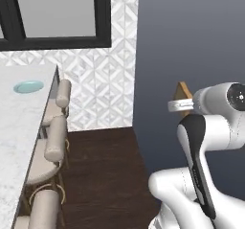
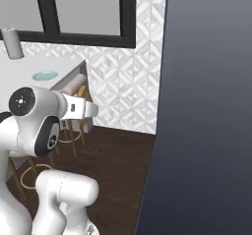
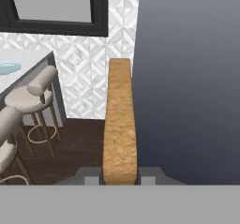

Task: Start the toaster. Once the lever pops up, take the bread to the plate on the dining counter.

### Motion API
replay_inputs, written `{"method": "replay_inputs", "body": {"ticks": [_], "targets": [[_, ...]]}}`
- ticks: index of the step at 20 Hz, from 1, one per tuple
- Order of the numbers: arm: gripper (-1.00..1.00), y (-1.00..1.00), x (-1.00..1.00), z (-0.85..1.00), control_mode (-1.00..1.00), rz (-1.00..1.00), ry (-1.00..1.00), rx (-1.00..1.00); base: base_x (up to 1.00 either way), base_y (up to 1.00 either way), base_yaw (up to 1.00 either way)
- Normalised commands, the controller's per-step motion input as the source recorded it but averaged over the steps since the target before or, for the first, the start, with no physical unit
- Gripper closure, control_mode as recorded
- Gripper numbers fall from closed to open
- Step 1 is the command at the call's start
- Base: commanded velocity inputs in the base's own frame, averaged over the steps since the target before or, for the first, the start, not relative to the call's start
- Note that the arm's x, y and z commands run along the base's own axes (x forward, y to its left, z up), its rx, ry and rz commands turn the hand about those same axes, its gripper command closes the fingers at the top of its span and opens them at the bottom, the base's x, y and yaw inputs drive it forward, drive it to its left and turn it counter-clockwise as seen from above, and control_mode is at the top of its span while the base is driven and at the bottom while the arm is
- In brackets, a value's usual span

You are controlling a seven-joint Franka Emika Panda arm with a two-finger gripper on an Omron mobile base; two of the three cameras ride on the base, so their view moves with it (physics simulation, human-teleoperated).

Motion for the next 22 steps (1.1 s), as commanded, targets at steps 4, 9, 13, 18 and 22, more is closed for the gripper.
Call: {"method": "replay_inputs", "body": {"ticks": [4,9,13,18,22], "targets": [[1.00,0.00,0.00,0.00,1.00,0.00,0.00,0.00,1.00,-0.44,0.29],[1.00,0.00,0.00,0.00,1.00,0.00,0.00,0.00,1.00,-0.23,0.46],[1.00,0.00,0.00,0.00,1.00,0.00,0.00,0.00,1.00,-0.16,0.64],[1.00,0.00,0.00,0.00,1.00,0.00,0.00,0.00,0.99,-0.17,0.84],[1.00,0.00,0.00,0.00,1.00,0.00,0.00,0.00,0.77,-0.17,0.94]]}}
